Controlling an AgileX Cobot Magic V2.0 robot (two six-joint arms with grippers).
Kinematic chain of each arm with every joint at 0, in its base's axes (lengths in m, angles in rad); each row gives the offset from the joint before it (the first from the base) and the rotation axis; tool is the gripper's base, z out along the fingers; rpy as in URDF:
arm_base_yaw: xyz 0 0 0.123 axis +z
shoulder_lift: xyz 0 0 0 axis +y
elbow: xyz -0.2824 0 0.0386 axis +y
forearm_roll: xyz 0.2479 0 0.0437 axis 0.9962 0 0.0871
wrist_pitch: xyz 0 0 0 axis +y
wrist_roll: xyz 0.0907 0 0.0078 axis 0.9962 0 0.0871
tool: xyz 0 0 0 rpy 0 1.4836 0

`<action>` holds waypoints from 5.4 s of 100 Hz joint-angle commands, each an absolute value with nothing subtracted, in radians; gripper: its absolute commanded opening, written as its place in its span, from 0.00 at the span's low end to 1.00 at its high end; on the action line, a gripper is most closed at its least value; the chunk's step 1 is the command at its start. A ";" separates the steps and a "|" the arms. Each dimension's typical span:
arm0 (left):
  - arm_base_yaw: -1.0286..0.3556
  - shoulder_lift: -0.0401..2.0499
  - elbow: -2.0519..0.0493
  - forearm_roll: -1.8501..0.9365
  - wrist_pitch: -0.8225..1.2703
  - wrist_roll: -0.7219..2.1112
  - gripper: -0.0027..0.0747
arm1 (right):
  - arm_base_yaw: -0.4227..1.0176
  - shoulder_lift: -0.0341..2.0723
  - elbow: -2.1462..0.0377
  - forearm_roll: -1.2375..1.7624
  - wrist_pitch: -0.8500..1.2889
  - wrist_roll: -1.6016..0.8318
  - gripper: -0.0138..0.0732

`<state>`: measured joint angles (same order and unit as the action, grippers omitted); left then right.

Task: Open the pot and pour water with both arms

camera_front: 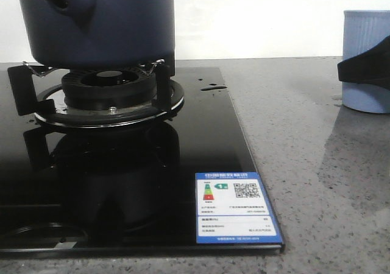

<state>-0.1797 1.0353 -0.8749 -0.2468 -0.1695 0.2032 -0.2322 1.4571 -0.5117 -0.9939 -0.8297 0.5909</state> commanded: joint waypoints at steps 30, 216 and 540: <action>-0.176 1.014 -0.910 -0.240 -0.277 0.198 0.47 | -0.238 1.436 -0.533 -0.962 -0.857 0.586 0.72; -0.531 1.207 -0.910 -0.199 -0.384 0.198 0.47 | -0.238 0.763 -0.202 -1.031 -0.644 0.866 0.93; -0.225 0.151 -0.210 -0.261 -0.221 0.208 0.01 | -0.238 0.158 -0.095 -0.942 -0.481 0.864 0.09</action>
